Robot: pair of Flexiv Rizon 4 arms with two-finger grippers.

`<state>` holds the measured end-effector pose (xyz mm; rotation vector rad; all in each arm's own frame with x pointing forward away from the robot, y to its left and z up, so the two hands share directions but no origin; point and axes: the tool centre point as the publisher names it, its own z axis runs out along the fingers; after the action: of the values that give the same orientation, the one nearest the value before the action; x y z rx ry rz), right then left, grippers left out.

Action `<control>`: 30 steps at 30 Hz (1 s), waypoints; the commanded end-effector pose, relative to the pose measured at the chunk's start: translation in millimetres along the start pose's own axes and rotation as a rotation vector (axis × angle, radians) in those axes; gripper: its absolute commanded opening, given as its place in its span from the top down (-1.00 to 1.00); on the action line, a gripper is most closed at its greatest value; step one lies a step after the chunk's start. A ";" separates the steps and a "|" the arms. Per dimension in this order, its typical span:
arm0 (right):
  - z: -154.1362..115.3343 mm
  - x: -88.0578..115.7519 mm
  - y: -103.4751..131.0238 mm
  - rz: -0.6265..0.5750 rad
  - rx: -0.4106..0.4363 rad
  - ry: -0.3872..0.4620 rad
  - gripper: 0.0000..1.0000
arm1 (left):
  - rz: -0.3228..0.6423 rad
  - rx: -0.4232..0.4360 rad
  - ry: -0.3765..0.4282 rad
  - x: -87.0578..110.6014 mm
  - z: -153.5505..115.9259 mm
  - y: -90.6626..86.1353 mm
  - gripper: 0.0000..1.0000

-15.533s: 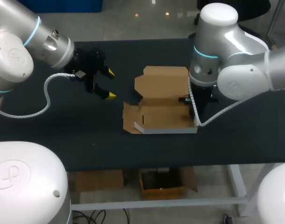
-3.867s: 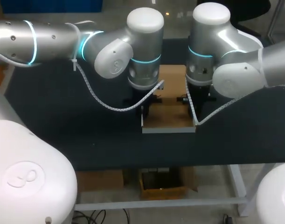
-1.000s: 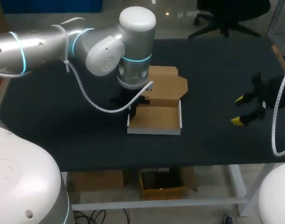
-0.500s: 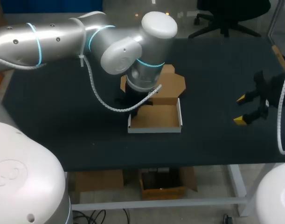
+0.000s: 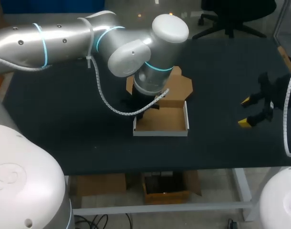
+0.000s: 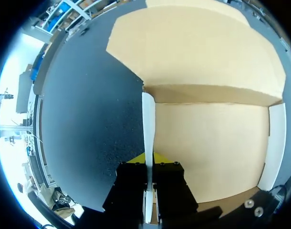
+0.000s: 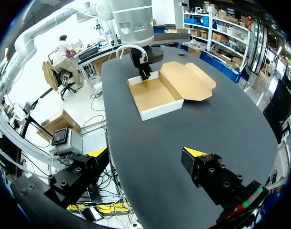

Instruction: Assemble the packaging by folding the flat box into shape, placing the metal phone stand inside, and closing the box properly

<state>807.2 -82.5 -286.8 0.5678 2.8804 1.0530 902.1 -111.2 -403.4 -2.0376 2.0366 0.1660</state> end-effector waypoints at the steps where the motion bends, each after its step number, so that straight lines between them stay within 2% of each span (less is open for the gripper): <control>1: -0.2 -0.5 -0.1 0.001 0.000 0.003 -1.00 | 0.012 0.015 0.094 -10.4 2.2 4.9 1.00; 3: -0.1 -0.6 0.1 0.003 0.001 0.005 -1.00 | 0.021 0.014 0.138 -10.8 1.9 6.4 1.00; 14: 0.3 -1.3 1.8 0.006 0.006 0.008 -1.00 | 0.040 0.048 0.232 -6.0 0.1 12.2 1.00; 15: 0.3 -1.3 1.8 0.007 0.006 0.008 -1.00 | 0.041 0.049 0.235 -5.7 -0.4 12.5 0.92; 16: 0.3 -1.5 1.8 0.008 0.007 0.008 -1.00 | 0.044 0.050 0.248 -4.9 -1.0 12.9 0.50; 20: 0.4 -1.7 1.7 0.011 0.007 0.010 -1.00 | 0.047 0.052 0.268 -2.4 -3.0 13.9 0.07; 22: 0.4 -2.0 1.6 0.012 0.007 0.011 -1.00 | 0.045 0.048 0.281 -1.8 -3.4 14.2 -0.28; 25: 0.4 -2.2 1.5 0.015 0.008 0.012 -1.00 | 0.043 0.046 0.300 -1.4 -4.4 15.2 -0.69; 27: 0.3 -2.3 1.4 0.015 0.008 0.011 -1.00 | 0.041 0.052 0.313 -2.6 -6.0 16.5 -0.85; 30: 0.0 -2.6 1.2 0.016 0.008 0.010 -1.00 | 0.048 0.064 0.333 -5.3 -9.6 18.7 -0.93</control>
<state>810.4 -81.1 -286.8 0.5919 2.8953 1.0441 888.2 -115.3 -397.9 -2.0959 2.2427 -0.2096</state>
